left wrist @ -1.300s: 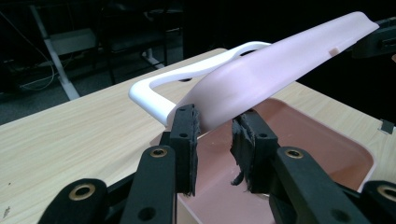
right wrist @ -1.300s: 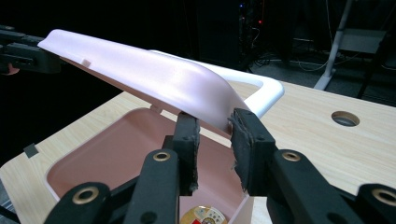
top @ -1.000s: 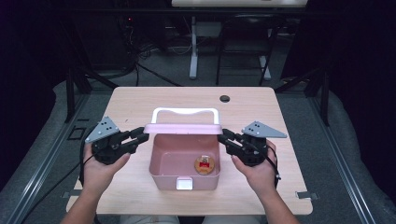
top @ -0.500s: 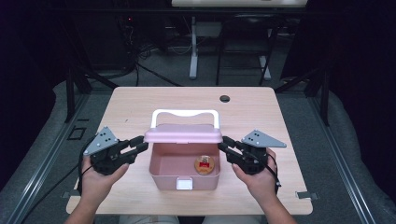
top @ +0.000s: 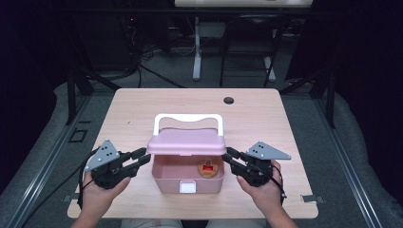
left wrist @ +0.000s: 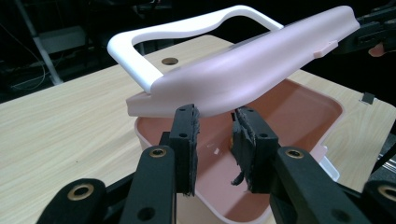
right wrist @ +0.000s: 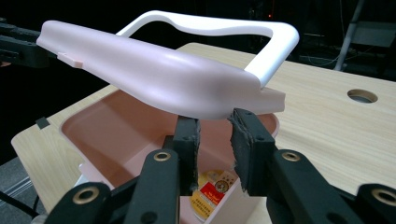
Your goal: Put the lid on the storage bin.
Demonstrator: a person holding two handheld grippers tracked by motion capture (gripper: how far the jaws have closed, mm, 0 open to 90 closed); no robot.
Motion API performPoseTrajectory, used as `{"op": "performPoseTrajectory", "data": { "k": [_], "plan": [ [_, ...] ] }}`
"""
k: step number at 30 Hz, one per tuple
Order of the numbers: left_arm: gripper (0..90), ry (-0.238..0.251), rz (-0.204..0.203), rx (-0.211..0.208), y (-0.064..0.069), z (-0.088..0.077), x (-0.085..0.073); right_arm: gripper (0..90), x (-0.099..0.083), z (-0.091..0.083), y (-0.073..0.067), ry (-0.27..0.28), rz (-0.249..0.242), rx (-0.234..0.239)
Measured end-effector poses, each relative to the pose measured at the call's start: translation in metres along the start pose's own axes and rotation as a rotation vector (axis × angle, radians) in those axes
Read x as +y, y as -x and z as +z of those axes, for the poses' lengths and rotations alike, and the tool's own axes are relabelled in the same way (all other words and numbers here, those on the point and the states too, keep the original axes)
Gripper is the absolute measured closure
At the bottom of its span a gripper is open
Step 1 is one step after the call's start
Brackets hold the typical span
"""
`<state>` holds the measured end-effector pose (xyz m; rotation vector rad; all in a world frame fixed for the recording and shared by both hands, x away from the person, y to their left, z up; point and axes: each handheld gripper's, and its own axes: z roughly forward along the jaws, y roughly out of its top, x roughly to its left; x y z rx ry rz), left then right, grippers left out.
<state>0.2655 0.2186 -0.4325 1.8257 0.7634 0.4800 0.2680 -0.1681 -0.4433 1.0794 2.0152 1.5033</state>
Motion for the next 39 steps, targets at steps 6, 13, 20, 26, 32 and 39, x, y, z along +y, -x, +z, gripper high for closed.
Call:
{"op": "performPoseTrajectory", "data": {
  "k": [6, 13, 20, 26, 32, 39],
  "plan": [
    [69.7, 0.003, -0.001, 0.000, 0.002, 0.000, -0.007, 71.7, -0.006, -0.002, -0.002, -0.002, -0.005, 0.000],
    [69.7, -0.008, -0.011, -0.006, 0.003, 0.000, -0.018, 71.7, -0.016, -0.003, -0.002, -0.007, 0.008, 0.008],
    [69.7, -0.020, -0.021, -0.013, 0.002, -0.001, -0.024, 71.7, -0.022, -0.005, 0.000, -0.008, 0.012, 0.010],
    [69.7, -0.032, -0.025, -0.014, 0.000, -0.001, -0.028, 71.6, -0.028, -0.007, 0.000, -0.015, 0.005, 0.010],
    [69.7, -0.029, -0.032, -0.015, -0.002, -0.001, -0.030, 71.3, -0.029, -0.007, 0.002, -0.017, 0.007, 0.015],
    [69.7, -0.035, -0.041, -0.003, -0.007, -0.003, -0.031, 70.8, -0.030, -0.008, 0.005, -0.022, 0.006, 0.007]
  ]
}}
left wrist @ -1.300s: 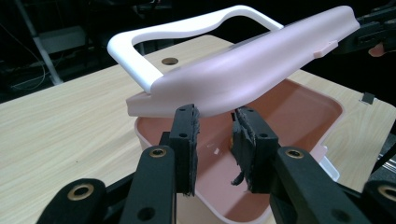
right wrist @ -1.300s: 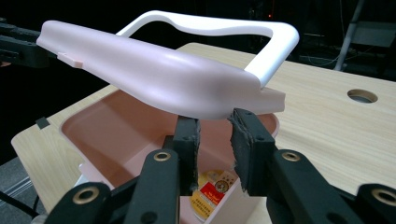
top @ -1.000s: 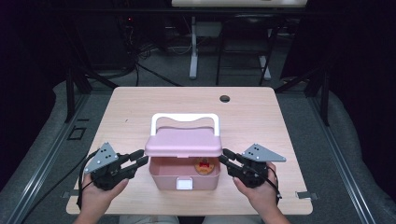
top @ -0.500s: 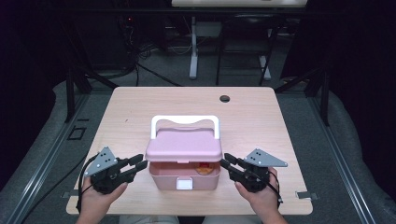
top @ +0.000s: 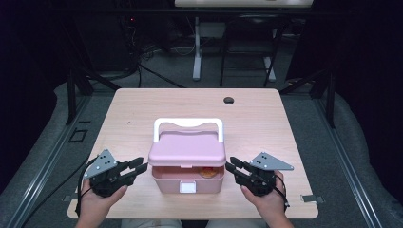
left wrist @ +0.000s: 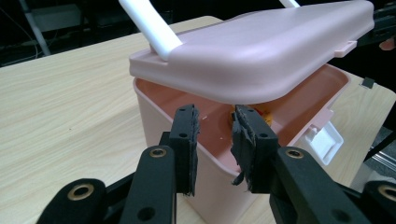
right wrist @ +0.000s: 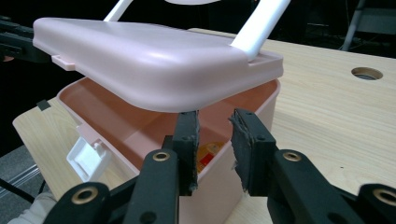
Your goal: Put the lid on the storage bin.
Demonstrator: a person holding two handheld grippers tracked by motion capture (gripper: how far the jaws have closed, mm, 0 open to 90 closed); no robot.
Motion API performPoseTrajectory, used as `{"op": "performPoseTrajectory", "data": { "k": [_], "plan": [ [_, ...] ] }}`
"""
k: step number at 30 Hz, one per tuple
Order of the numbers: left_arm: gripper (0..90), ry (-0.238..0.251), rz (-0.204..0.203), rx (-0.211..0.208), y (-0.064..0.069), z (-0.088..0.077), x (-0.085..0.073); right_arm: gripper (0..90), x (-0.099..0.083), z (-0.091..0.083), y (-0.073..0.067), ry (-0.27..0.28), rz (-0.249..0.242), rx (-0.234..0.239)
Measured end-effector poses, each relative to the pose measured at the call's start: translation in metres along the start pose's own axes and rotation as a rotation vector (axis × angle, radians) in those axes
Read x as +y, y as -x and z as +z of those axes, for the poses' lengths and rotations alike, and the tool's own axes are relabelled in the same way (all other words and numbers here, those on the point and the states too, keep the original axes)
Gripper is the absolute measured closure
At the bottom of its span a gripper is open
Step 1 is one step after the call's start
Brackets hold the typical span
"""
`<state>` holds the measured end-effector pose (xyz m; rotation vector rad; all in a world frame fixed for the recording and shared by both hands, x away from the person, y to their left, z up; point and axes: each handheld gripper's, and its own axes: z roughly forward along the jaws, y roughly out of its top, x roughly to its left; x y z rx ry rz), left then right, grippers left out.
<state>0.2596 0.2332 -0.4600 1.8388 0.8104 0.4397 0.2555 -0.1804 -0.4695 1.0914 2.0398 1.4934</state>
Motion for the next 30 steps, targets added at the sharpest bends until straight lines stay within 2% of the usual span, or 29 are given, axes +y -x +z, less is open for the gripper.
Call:
{"op": "performPoseTrajectory", "data": {
  "k": [4, 10, 13, 21, 30],
  "plan": [
    [67.1, -0.011, -0.017, 0.008, -0.005, -0.002, 0.000, 70.6, -0.001, -0.001, 0.005, -0.019, 0.013, -0.007],
    [64.7, -0.007, -0.030, 0.018, -0.009, -0.003, -0.001, 68.7, 0.001, -0.006, 0.011, 0.002, 0.042, -0.006],
    [60.4, -0.003, -0.038, 0.017, -0.010, -0.003, -0.001, 68.3, 0.001, -0.007, 0.014, 0.007, 0.053, -0.012],
    [53.7, 0.005, -0.045, 0.038, -0.016, -0.002, -0.004, 63.6, -0.003, -0.003, 0.016, 0.008, 0.032, -0.034],
    [50.4, 0.002, -0.065, 0.083, -0.027, 0.000, -0.011, 60.0, -0.006, 0.000, 0.026, 0.012, 0.051, -0.070]
  ]
}}
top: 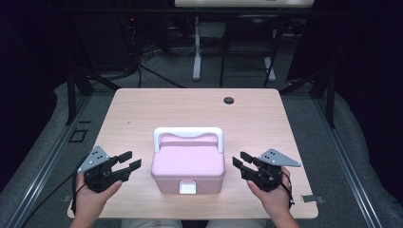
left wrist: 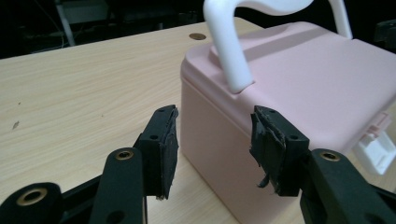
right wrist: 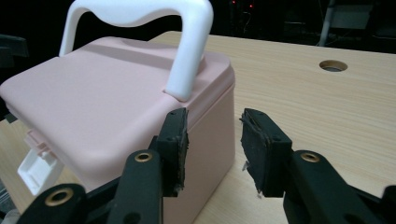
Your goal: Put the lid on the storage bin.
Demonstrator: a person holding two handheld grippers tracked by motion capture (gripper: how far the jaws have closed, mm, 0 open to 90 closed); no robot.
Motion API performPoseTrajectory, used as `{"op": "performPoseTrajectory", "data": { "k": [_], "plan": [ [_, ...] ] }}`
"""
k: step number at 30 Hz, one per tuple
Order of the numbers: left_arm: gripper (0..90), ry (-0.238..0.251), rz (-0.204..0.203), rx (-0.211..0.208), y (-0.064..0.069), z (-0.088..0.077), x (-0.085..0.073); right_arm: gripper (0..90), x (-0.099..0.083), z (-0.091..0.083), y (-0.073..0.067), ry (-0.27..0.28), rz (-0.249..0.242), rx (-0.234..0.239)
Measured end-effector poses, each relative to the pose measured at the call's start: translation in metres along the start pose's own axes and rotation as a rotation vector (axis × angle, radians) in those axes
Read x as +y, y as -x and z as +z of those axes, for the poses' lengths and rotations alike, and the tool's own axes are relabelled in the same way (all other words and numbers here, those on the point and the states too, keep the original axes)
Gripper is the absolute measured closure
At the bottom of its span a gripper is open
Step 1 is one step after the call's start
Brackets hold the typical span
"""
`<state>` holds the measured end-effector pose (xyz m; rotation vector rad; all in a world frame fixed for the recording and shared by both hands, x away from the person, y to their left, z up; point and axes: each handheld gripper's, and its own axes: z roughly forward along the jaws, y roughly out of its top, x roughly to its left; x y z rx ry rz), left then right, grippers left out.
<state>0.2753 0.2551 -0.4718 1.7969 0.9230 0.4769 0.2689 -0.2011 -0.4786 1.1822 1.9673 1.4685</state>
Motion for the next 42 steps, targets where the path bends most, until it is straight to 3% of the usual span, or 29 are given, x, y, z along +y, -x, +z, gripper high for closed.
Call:
{"op": "performPoseTrajectory", "data": {
  "k": [11, 15, 19, 30, 42],
  "plan": [
    [48.6, -0.036, -0.030, 0.042, -0.014, 0.012, -0.014, 57.6, -0.008, 0.007, 0.014, -0.004, 0.010, -0.058],
    [48.2, -0.049, -0.019, 0.059, -0.017, 0.016, -0.020, 55.9, -0.012, 0.010, 0.016, -0.002, -0.006, -0.079],
    [47.2, -0.061, -0.034, 0.063, -0.021, 0.021, -0.026, 55.3, -0.017, 0.013, 0.016, 0.005, -0.029, -0.103],
    [46.3, -0.086, -0.042, 0.069, -0.025, 0.028, -0.035, 55.2, -0.025, 0.019, 0.026, -0.005, 0.007, -0.112],
    [42.9, -0.077, -0.065, 0.082, -0.029, 0.027, -0.034, 51.9, -0.029, 0.024, 0.029, -0.008, -0.007, -0.129]
  ]
}}
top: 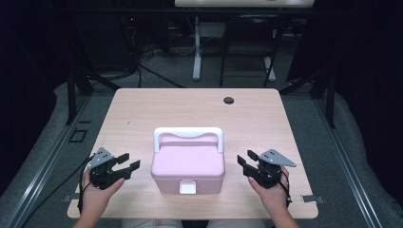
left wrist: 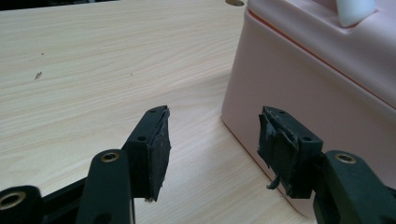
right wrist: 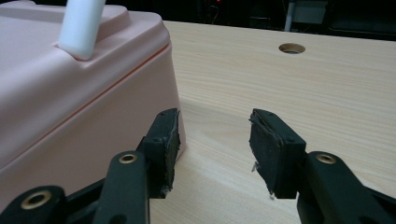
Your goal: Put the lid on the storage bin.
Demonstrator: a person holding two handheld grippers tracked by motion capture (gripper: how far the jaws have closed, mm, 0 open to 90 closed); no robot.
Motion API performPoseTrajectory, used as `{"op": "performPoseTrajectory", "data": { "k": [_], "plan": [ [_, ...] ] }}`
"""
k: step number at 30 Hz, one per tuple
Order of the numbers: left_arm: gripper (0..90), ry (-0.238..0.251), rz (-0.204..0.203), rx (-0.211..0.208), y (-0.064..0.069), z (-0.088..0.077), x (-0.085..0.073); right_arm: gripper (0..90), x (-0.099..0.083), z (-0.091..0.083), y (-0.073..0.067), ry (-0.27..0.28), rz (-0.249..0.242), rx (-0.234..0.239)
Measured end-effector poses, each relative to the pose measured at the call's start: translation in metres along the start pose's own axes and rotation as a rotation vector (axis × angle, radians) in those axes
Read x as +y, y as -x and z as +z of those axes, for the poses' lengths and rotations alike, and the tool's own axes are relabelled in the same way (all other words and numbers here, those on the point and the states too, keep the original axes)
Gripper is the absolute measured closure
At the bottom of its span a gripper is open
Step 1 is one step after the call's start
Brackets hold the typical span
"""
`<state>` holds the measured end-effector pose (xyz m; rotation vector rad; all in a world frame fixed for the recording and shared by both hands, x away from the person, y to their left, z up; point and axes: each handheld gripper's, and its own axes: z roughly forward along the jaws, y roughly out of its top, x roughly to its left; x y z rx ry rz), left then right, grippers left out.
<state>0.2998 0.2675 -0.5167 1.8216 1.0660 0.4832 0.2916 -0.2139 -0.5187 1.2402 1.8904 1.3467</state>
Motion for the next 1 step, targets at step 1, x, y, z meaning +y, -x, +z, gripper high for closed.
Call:
{"op": "performPoseTrajectory", "data": {
  "k": [1],
  "plan": [
    [42.7, 0.000, 0.000, 0.000, 0.0000, 0.0000, 0.0000, 51.8, -0.0003, 0.0000, 0.0009, -0.003, 0.002, 0.000]
  ]
}}
